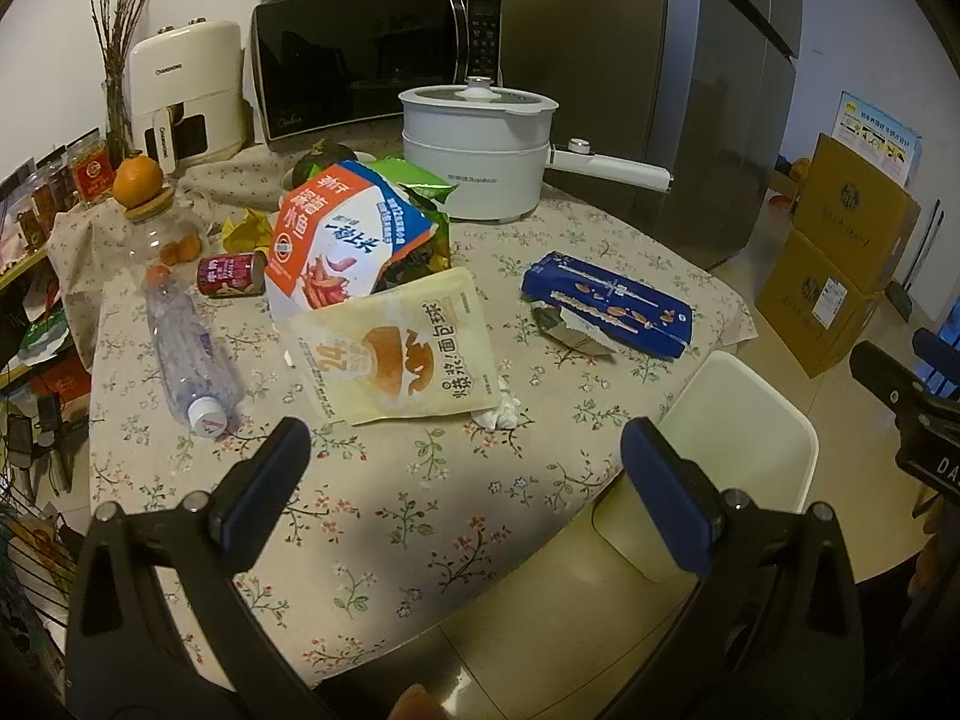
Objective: Collect trash
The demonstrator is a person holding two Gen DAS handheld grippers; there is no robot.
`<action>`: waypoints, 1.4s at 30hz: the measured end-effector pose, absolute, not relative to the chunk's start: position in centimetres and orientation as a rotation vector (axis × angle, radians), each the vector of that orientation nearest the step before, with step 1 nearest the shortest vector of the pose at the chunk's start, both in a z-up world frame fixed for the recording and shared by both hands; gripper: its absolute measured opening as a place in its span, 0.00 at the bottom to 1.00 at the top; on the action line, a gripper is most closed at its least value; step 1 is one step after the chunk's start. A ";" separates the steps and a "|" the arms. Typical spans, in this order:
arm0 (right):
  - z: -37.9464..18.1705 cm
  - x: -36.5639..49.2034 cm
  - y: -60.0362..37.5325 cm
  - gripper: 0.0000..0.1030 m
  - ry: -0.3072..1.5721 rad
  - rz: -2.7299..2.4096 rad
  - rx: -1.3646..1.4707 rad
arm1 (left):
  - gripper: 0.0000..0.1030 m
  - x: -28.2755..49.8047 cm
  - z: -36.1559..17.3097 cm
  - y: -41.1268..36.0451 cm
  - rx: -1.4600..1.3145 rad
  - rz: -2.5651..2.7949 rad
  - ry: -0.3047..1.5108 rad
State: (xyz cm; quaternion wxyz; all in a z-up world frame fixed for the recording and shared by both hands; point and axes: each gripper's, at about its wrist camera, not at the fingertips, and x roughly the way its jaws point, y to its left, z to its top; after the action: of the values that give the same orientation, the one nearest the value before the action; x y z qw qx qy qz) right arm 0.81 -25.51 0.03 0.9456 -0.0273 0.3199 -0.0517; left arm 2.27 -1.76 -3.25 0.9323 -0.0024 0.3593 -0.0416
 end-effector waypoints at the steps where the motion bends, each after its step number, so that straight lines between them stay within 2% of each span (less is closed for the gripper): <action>1: 0.0 0.9 -25.5 1.00 0.652 -0.107 -0.058 | 1.00 2.3 -3.4 -1.8 -0.005 -0.084 0.738; 11: -0.2 1.5 -25.5 1.00 0.676 -0.096 -0.072 | 1.00 3.2 -3.8 -1.2 -0.021 -0.107 0.792; 26: 1.1 7.8 -23.2 1.00 0.846 0.110 -0.213 | 1.00 9.7 -4.2 3.0 -0.137 -0.166 0.980; 35: -1.3 12.5 -18.0 1.00 0.957 0.392 -0.181 | 1.00 12.0 -3.6 11.1 -0.281 0.012 0.944; 42: -4.3 15.7 -14.0 0.98 1.023 0.568 -0.117 | 0.99 13.4 -6.2 17.7 -0.391 0.185 0.957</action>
State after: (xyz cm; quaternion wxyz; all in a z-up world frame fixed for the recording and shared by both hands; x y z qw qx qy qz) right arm 15.69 -13.99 -4.29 0.8321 -0.0550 0.4825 0.2680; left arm 13.38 17.70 -6.17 0.8652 -0.1868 0.4569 0.0881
